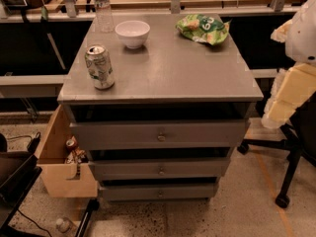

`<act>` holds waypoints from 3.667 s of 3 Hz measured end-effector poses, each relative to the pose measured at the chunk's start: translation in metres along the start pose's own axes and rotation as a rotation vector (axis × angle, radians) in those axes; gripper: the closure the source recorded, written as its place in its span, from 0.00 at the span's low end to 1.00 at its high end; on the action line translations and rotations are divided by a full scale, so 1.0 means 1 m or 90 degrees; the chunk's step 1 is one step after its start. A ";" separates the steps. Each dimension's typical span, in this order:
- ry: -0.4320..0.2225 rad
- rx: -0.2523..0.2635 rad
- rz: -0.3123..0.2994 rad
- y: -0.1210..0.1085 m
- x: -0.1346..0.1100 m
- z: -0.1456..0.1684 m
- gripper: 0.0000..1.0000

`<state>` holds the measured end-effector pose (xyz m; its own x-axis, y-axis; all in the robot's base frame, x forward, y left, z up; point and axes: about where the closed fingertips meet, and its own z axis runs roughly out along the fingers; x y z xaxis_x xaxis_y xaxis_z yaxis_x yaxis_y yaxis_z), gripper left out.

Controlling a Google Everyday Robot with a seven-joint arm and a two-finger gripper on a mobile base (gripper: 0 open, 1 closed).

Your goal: Move green rice chip bag near 7up can

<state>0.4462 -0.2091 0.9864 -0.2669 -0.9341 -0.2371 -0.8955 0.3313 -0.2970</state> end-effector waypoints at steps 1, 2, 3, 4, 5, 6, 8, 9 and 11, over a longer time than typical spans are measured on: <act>-0.045 0.047 0.069 -0.029 -0.013 0.012 0.00; -0.110 0.117 0.139 -0.079 -0.024 0.029 0.00; -0.176 0.168 0.197 -0.122 -0.032 0.051 0.00; -0.260 0.227 0.217 -0.171 -0.050 0.068 0.00; -0.329 0.282 0.224 -0.212 -0.064 0.066 0.00; -0.337 0.293 0.224 -0.216 -0.066 0.063 0.00; -0.417 0.246 0.215 -0.245 -0.105 0.103 0.00; -0.452 0.174 0.197 -0.271 -0.128 0.170 0.00; -0.432 0.091 0.195 -0.311 -0.143 0.271 0.00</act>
Offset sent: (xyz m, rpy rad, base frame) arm 0.2089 -0.0082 0.0518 0.4019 -0.6128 -0.3294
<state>0.8594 -0.1427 0.8620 -0.1775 -0.5260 -0.8317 -0.7496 0.6199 -0.2320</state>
